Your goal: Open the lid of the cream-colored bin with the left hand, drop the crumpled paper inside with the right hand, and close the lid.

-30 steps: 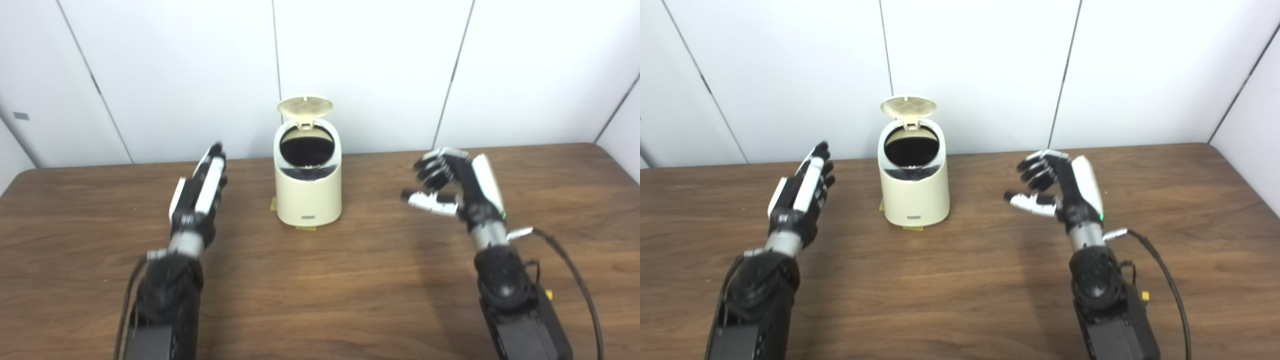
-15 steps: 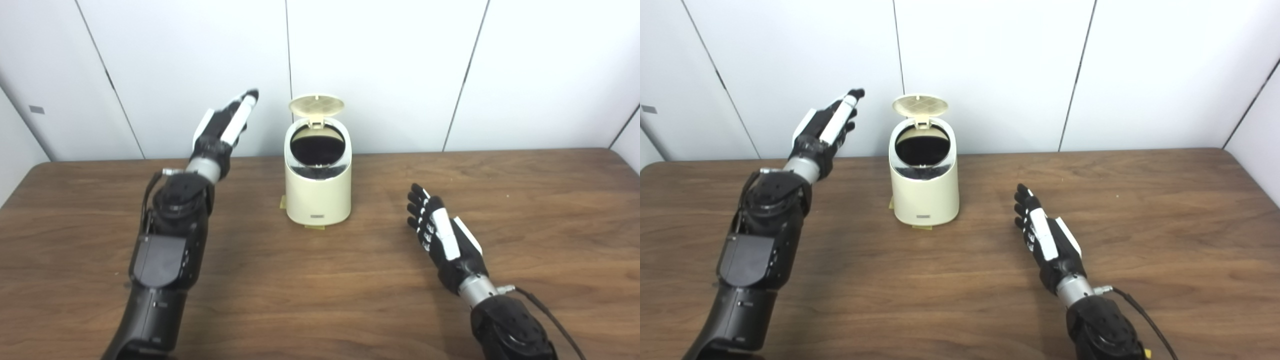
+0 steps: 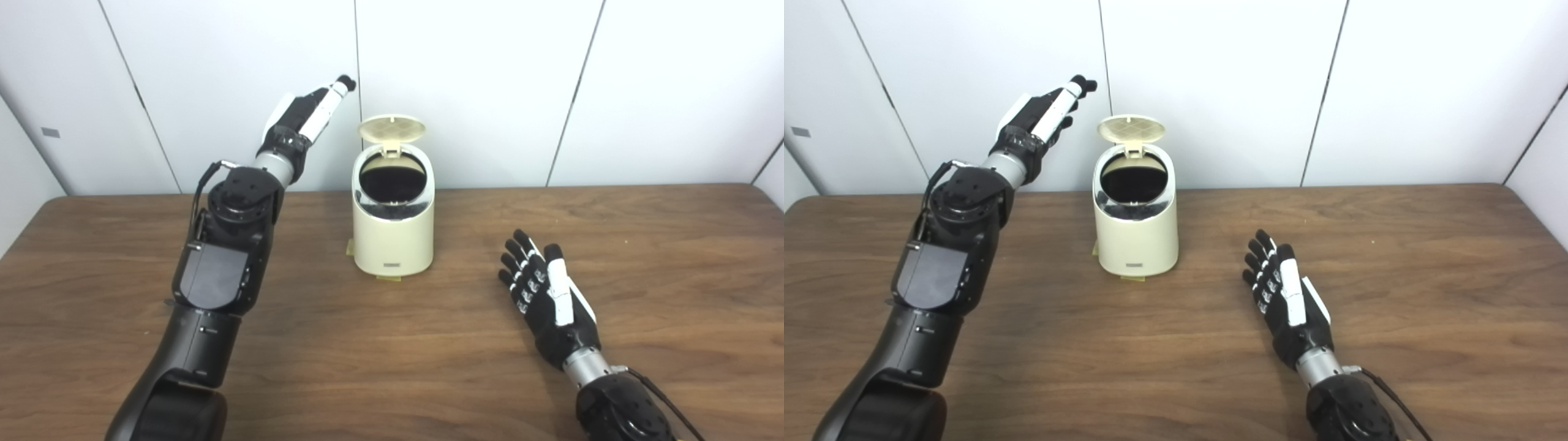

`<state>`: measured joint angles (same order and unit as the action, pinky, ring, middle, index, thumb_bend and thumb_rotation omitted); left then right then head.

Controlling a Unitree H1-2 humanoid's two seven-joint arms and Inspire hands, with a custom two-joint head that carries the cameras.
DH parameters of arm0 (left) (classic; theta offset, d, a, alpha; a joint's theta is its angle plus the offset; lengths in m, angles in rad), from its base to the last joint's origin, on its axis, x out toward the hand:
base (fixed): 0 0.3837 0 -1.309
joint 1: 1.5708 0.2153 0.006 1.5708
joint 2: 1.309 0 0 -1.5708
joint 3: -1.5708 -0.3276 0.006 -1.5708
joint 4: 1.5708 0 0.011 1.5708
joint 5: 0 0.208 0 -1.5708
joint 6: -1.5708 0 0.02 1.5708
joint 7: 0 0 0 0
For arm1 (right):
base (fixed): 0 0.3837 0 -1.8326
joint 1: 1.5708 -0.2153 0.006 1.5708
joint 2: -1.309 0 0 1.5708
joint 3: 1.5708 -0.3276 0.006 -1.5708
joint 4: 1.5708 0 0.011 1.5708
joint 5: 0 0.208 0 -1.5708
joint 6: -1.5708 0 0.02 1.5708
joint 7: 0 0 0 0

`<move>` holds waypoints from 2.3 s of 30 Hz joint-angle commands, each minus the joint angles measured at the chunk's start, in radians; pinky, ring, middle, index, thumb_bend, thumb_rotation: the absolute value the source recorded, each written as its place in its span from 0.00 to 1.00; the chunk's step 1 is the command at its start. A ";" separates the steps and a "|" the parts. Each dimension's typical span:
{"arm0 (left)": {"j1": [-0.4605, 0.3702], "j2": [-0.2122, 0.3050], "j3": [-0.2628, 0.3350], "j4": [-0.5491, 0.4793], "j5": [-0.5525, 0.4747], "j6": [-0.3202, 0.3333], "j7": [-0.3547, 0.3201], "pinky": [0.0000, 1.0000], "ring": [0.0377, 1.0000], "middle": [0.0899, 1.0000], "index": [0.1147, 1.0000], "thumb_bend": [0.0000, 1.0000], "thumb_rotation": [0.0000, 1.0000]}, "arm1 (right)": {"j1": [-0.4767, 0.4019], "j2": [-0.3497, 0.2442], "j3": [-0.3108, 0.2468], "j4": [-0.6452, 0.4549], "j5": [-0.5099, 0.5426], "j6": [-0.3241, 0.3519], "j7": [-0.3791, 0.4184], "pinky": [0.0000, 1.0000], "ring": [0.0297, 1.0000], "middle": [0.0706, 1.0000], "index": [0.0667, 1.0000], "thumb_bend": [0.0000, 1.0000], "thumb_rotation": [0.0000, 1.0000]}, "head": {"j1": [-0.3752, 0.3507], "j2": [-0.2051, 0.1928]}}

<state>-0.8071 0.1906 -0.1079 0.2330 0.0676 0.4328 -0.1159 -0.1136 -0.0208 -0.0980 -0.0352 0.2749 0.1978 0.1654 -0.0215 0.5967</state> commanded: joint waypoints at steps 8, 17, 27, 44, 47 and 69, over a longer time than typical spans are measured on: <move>-0.063 0.072 -0.182 -0.129 0.305 -0.039 -0.001 0.83 0.88 0.83 0.61 0.42 0.95 | -0.037 -0.022 0.020 0.034 -0.053 -0.075 -0.010 0.98 0.99 1.00 1.00 0.63 0.83 | -0.006 0.004; -0.035 0.100 -0.211 -0.122 0.338 -0.144 -0.065 0.88 0.96 0.94 0.57 0.43 0.83 | -0.043 -0.084 0.122 0.034 -0.314 -0.134 -0.078 0.89 0.98 0.98 1.00 0.61 0.91 | -0.014 0.004; -0.021 0.172 -0.304 -0.128 0.527 -0.256 -0.082 0.82 0.96 0.91 0.56 0.47 0.95 | -0.058 -0.112 0.155 0.034 -0.449 -0.183 -0.116 0.82 0.95 0.97 1.00 0.63 0.95 | -0.018 0.015; 0.067 0.197 -0.368 -0.136 0.789 -0.398 -0.104 0.94 0.96 0.89 0.60 0.53 0.94 | -0.060 -0.134 0.165 -0.032 -0.538 -0.107 -0.104 0.81 0.96 0.99 1.00 0.63 1.00 | -0.034 0.044; 0.083 0.190 -0.371 -0.138 0.812 -0.406 -0.099 0.93 0.96 0.89 0.59 0.52 0.91 | -0.058 -0.141 0.172 -0.050 -0.552 -0.094 -0.101 0.87 0.96 0.99 1.00 0.63 1.00 | -0.038 0.048; 0.198 0.185 -0.459 -0.160 1.028 -0.461 -0.072 0.96 0.98 0.93 0.63 0.54 0.99 | -0.066 -0.142 0.153 -0.106 -0.502 -0.038 -0.076 0.88 0.98 1.00 1.00 0.65 1.00 | -0.047 0.082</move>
<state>-0.6392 0.3708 -0.5275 0.0578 1.0803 0.0103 -0.1454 -0.1389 -0.1583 0.0699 -0.1019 -0.2495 0.1758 0.0880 -0.0675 0.6780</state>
